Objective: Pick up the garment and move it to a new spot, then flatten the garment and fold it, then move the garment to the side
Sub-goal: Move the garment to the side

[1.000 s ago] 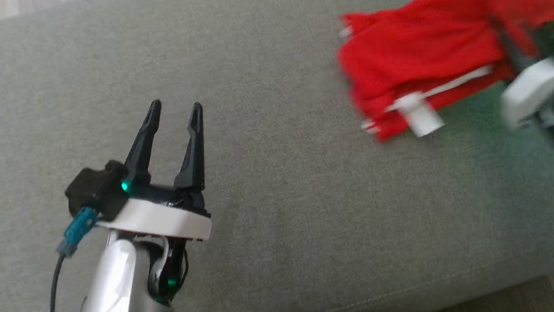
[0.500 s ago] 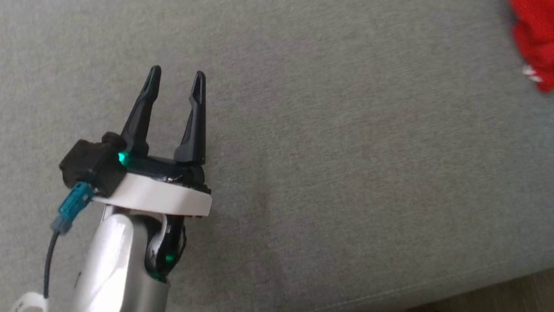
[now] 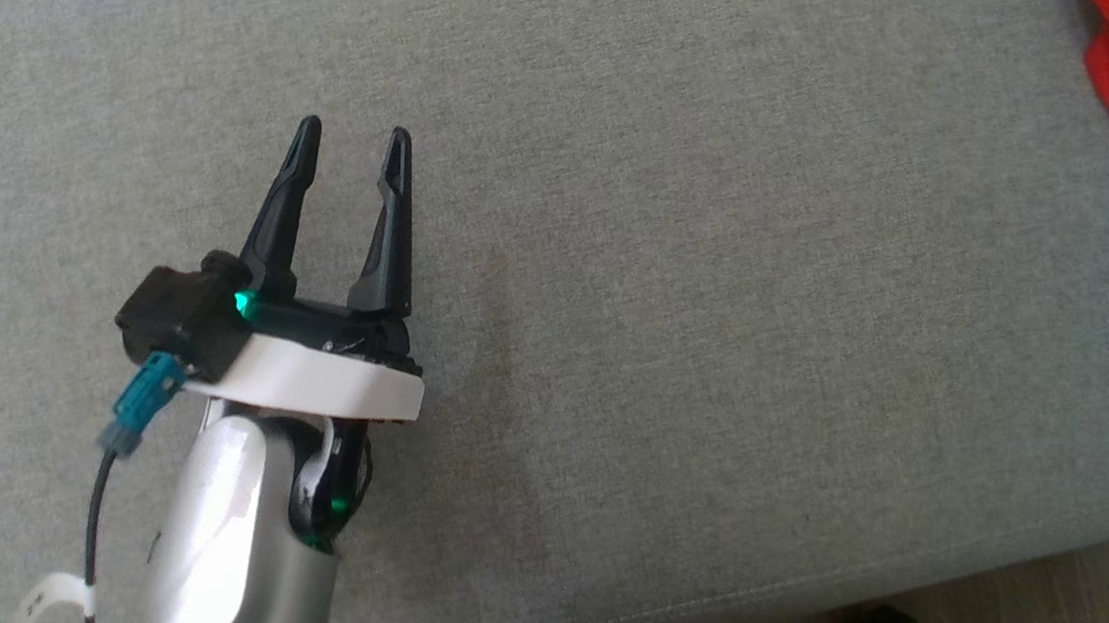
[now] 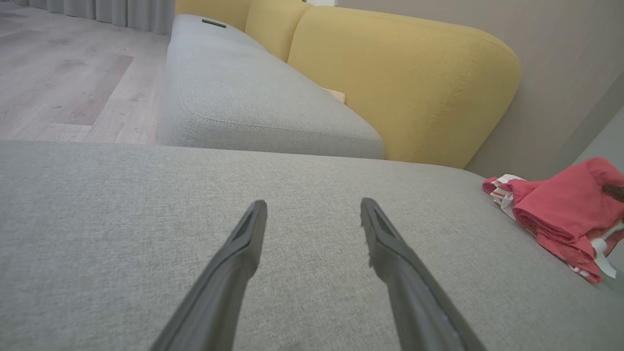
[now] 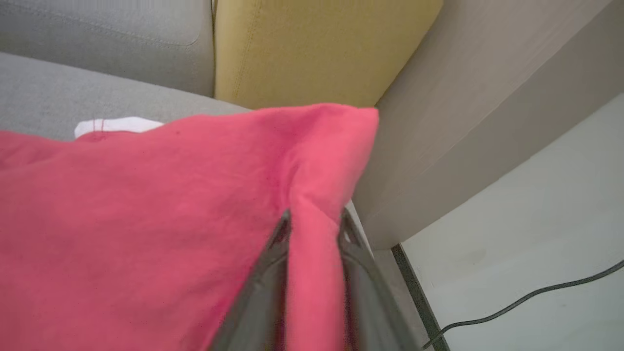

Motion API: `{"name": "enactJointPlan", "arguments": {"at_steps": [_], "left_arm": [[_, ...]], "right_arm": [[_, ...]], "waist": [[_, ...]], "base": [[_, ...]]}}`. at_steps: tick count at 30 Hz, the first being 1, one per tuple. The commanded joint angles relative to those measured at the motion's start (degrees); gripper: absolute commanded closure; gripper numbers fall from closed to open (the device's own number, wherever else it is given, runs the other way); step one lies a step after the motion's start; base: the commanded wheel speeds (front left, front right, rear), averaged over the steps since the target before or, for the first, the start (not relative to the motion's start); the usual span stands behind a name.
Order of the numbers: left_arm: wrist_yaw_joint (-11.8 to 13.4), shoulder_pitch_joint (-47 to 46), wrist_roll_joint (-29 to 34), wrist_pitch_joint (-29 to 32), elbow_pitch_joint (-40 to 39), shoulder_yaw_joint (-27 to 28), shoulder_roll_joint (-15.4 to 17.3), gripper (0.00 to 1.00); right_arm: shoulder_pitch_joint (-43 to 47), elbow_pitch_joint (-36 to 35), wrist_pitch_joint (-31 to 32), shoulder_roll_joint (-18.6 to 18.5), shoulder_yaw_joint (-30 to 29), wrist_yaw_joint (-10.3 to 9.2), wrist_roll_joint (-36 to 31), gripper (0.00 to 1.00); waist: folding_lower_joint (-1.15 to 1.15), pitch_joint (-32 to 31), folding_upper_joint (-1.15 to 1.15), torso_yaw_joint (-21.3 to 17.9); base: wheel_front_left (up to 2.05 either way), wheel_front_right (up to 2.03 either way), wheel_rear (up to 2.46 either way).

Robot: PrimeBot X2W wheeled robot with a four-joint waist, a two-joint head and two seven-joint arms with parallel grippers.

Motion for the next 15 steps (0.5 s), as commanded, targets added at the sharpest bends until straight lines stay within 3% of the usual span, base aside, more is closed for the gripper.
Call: {"name": "enactJointPlan", "arguments": {"at_steps": [1, 8, 15], "left_arm": [[0.0, -1.9, -0.1, -0.3, -1.6, 1.9, 0.9, 0.00], [0.0, -1.4, -0.4, -0.3, -0.9, 2.2, 0.7, 0.00], [0.0, 0.8, -0.8, -0.3, -0.9, 3.2, 0.5, 0.00]], "right_arm": [[0.0, -1.9, 0.1, -1.1, -0.7, -0.05, -0.7, 0.00], [0.7, -5.2, 0.4, 2.4, -1.4, -0.05, -1.6, 0.00], [3.1, -13.1, 1.0, 8.0, 1.1, -0.05, 0.5, 0.00]], "waist": [[-0.01, -0.3, 0.00, -0.2], [-0.01, -3.7, 0.00, -1.1], [-0.01, -9.9, 0.00, -1.7]], "base": [[0.00, 0.00, 0.00], [0.00, 0.00, 0.00], [0.00, 0.00, 0.00]]}}
